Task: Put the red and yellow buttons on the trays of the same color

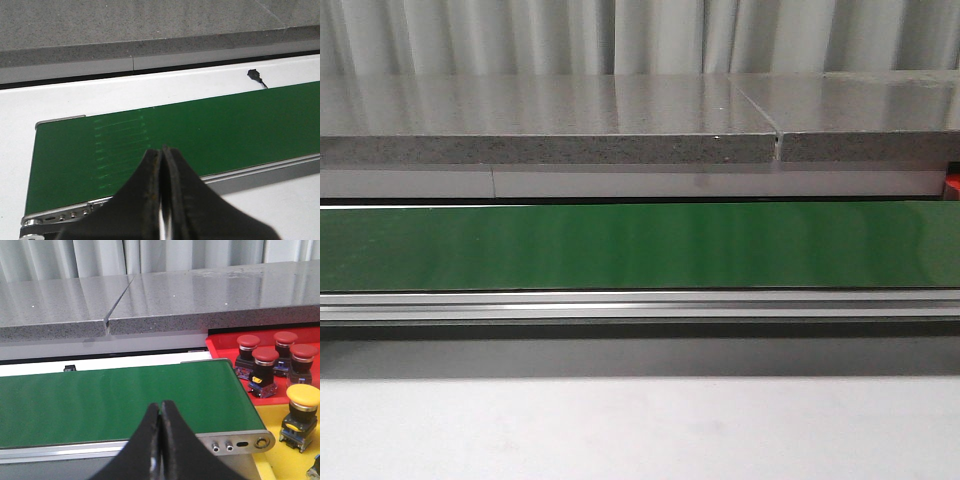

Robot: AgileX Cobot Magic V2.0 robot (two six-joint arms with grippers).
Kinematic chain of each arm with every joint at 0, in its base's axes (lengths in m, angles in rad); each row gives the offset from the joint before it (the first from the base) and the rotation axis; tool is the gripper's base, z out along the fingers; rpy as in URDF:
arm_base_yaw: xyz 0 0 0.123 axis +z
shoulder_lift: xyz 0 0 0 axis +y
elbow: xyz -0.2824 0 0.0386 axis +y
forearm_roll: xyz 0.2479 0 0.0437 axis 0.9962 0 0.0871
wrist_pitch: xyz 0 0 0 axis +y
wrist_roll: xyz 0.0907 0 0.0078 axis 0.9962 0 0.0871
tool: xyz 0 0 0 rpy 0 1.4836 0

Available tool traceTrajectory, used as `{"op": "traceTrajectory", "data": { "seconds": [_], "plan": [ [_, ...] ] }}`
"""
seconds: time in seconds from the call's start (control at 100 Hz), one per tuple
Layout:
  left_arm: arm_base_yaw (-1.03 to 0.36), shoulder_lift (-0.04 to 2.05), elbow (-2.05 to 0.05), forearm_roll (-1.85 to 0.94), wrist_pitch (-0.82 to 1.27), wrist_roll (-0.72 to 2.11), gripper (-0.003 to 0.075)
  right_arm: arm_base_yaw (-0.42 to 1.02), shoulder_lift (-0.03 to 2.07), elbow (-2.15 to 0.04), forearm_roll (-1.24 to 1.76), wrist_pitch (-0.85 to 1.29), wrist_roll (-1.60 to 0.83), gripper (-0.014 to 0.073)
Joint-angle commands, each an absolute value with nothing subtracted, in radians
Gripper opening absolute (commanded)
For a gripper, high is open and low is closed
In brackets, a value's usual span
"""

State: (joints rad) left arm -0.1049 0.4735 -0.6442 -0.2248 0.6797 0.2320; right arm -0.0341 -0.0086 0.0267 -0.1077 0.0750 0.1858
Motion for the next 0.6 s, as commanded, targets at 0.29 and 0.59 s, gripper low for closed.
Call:
{"op": "traceTrajectory", "data": {
  "seconds": [0.29, 0.59],
  "plan": [
    [-0.114, 0.483, -0.671, -0.246, 0.61, 0.234, -0.0021, -0.04, -0.021, 0.012, -0.119, 0.0, 0.175, -0.0067],
    [-0.112, 0.483, -0.671, -0.201, 0.599, 0.232, -0.0021, -0.04, -0.021, 0.012, -0.119, 0.0, 0.175, -0.0067]
  ]
}}
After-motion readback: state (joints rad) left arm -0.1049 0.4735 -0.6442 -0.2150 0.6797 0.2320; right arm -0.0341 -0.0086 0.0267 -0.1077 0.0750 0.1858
